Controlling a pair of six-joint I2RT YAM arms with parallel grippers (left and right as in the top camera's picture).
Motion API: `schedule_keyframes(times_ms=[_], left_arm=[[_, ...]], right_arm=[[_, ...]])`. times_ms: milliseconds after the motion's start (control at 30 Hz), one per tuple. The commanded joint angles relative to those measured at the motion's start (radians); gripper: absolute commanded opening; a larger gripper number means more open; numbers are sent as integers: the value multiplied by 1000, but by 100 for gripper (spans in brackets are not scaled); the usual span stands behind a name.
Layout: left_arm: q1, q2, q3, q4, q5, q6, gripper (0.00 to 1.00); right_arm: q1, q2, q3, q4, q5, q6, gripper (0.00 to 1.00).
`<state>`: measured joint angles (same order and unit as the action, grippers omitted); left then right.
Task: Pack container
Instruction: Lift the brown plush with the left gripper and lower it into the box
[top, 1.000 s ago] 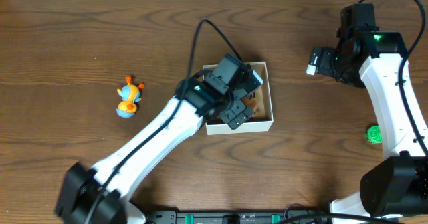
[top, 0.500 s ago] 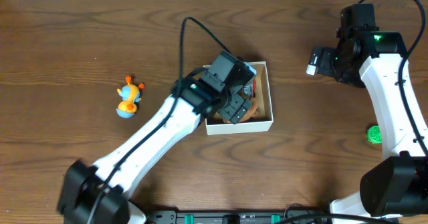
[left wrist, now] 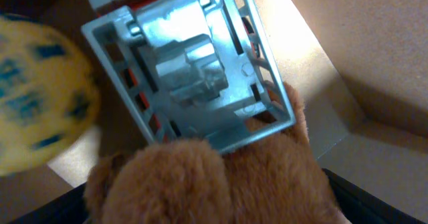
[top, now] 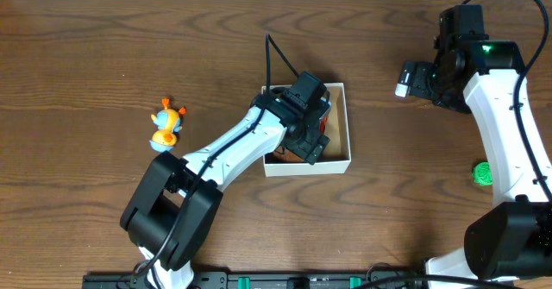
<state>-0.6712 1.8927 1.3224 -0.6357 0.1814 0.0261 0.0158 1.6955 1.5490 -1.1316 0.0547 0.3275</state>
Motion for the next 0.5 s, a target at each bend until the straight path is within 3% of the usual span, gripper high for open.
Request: schedule_keyframes(times_ms=[0,267,333,467], left_arm=[[-4,-4,-9,-14,-2,7,90],[-4,-147,-7,-13,-18,24,91],[-4,-195,-7,-13,-37,25,98],[-3,-269,-7,-14,-89,25,98]], right_arm=[[-2,0,-5,-5,-3,-15,99],[-2,0,-5,-6,-3,-15,99],[-2,0,-5,-6,-3,-15,99],[-2,0,-5,-5,-2,-15,99]])
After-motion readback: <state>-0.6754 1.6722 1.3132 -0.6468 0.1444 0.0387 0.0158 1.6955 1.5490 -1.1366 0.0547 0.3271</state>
